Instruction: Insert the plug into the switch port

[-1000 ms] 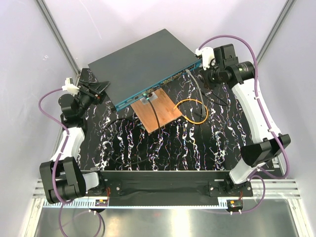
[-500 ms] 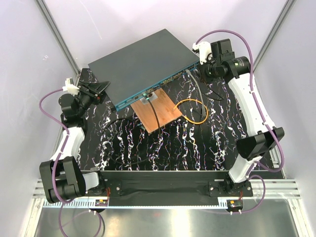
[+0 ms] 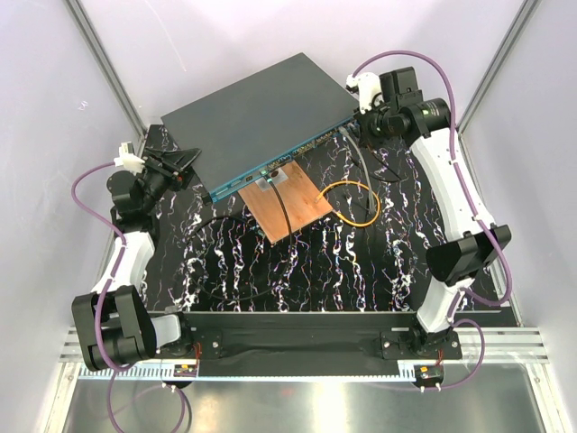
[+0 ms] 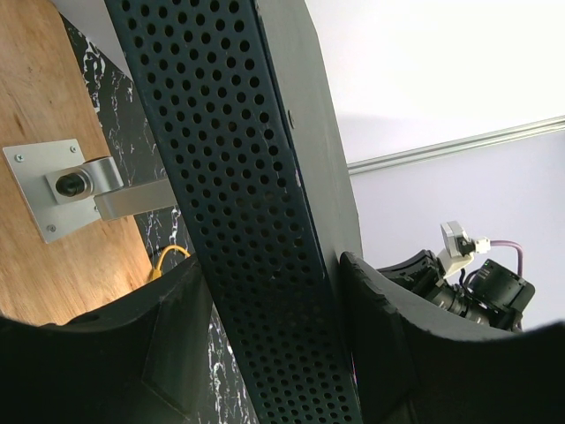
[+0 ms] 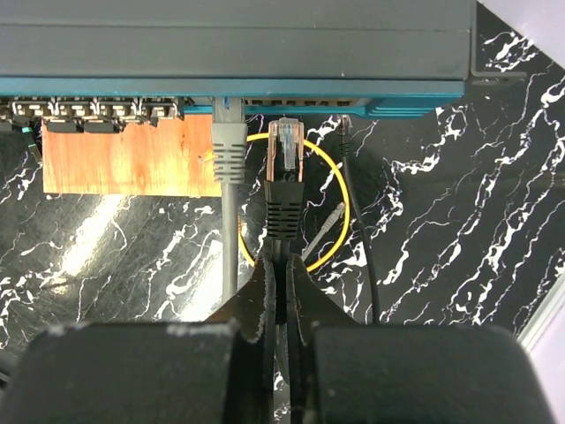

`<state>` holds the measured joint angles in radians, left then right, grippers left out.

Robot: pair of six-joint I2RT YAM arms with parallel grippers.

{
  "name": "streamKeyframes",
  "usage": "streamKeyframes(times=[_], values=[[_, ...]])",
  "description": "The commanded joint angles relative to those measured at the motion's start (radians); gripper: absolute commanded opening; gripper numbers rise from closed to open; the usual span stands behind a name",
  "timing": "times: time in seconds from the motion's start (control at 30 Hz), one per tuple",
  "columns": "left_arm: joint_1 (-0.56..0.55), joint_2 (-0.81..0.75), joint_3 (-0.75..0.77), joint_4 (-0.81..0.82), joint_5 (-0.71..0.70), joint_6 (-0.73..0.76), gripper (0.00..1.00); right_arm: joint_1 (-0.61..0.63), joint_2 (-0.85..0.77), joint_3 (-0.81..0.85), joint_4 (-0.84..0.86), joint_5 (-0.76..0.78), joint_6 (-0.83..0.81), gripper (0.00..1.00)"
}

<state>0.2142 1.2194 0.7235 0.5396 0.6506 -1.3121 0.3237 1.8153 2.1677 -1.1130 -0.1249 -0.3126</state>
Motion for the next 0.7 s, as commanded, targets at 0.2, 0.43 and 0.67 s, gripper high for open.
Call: streamKeyframes(times=[0.2,0.43,0.67], values=[[-0.022,0.003,0.04,0.042,-0.008,0.065,0.0,0.015,0.027,0.078,-0.004,-0.035,0.018,0.0],[-0.024,0.002,0.042,0.039,-0.008,0.068,0.0,0.026,0.048,0.11,-0.018,-0.038,0.015,0.0],[-0.022,0.003,0.045,0.039,-0.009,0.068,0.0,0.037,0.053,0.104,-0.021,-0.022,0.01,0.0]])
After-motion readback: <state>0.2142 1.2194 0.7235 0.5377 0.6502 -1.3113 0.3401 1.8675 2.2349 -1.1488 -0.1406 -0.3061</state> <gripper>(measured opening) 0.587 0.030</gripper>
